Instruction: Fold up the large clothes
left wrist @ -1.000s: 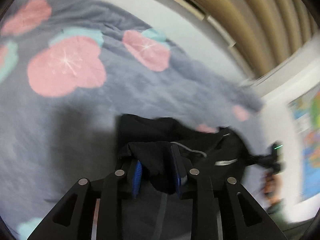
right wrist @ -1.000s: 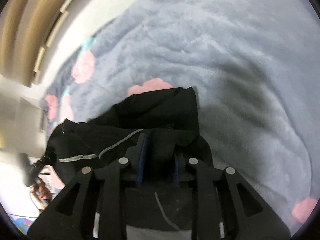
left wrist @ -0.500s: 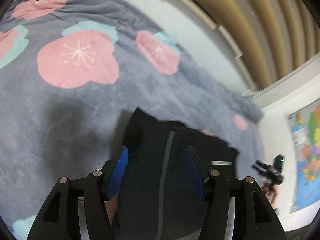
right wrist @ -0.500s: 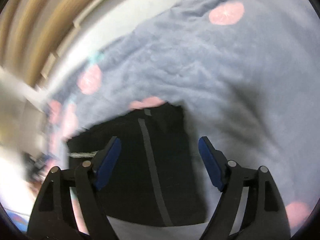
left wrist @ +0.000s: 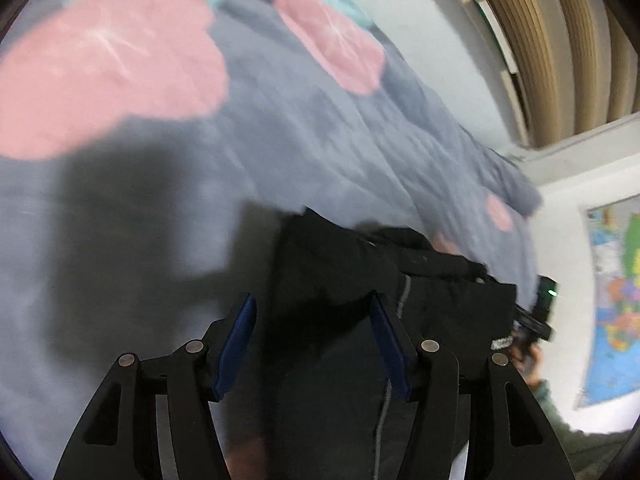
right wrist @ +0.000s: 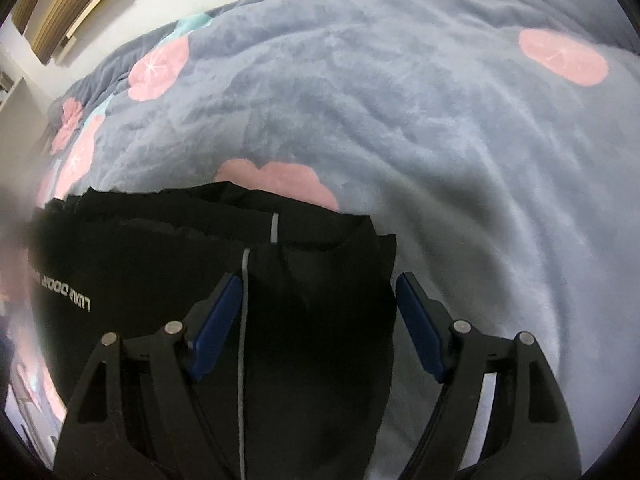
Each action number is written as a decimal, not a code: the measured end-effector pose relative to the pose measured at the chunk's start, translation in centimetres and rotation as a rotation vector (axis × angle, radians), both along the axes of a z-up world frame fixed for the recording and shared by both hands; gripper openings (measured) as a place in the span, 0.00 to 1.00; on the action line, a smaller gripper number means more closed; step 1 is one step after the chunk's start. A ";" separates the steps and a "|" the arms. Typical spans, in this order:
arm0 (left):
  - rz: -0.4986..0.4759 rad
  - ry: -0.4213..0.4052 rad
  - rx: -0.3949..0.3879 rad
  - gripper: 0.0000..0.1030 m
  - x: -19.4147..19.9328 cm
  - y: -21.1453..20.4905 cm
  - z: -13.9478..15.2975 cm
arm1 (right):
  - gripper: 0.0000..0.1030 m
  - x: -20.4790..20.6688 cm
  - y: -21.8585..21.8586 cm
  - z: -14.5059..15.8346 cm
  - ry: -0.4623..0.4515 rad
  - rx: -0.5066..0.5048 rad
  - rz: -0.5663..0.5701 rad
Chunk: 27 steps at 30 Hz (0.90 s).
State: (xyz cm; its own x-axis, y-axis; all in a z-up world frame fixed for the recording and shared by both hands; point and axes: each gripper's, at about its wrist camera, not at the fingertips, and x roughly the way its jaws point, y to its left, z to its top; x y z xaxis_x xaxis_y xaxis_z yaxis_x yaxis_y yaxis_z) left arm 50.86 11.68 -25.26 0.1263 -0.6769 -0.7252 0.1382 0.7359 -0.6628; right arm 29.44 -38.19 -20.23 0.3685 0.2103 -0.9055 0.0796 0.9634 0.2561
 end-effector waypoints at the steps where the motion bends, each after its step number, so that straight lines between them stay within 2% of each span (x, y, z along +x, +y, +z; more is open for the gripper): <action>1: -0.013 0.003 -0.015 0.59 -0.1 -0.4 -0.2 | 0.74 0.2 0.2 -0.1 0.004 0.005 0.002; 3: -0.019 -0.044 0.029 0.55 -0.5 -1.4 0.2 | 0.53 0.2 0.3 -0.4 0.018 0.026 0.004; 4: -0.014 -0.059 0.059 0.47 -0.8 -1.7 0.5 | 0.17 0.1 0.3 -0.4 0.028 0.010 0.000; 5: 0.003 -0.077 0.090 0.19 -1.1 -1.7 0.8 | 0.10 -0.2 0.3 -0.2 0.025 -0.009 -0.003; 6: 0.031 -0.097 0.090 0.12 -1.6 -1.5 1.4 | 0.09 -0.6 0.2 0.2 -0.001 -0.026 -0.011; 8: 0.079 -0.158 0.086 0.10 -2.8 -0.9 3.1 | 0.07 -1.8 0.0 2.2 -0.050 -0.063 -0.038; 12: 0.139 -0.273 0.042 0.09 -4.6 0.1 8.7 | 0.06 -3.1 -0.4 8.0 -0.188 -0.116 -0.072; 14: 0.156 -0.318 0.025 0.09 -3.9 -0.2 10.9 | 0.04 -2.2 -0.2 10.4 -0.244 -0.165 -0.082; 16: 0.176 -0.338 0.037 0.09 -2.4 -0.6 11.8 | 0.04 0.1 0.0 10.9 -0.254 -0.217 -0.092; 19: 0.200 -0.270 0.122 0.10 0.9 -1.7 8.9 | 0.04 3.8 -0.1 7.8 -0.181 -0.226 -0.122; 21: 0.205 -0.185 0.220 0.10 2.5 -2.5 5.0 | 0.04 5.8 0.1 3.9 -0.092 -0.250 -0.122; 23: 0.195 -0.129 0.280 0.10 3.1 -3.1 1.9 | 0.04 7.0 0.6 -0.2 0.000 -0.265 -0.101; 25: 0.208 -0.081 0.288 0.14 3.4 -3.3 -1.0 | 0.06 7.6 1.3 -3.3 0.066 -0.276 -0.081; 27: 0.247 -0.042 0.248 0.16 3.8 -2.7 -2.7 | 0.08 7.9 1.9 -5.3 0.099 -0.307 -0.075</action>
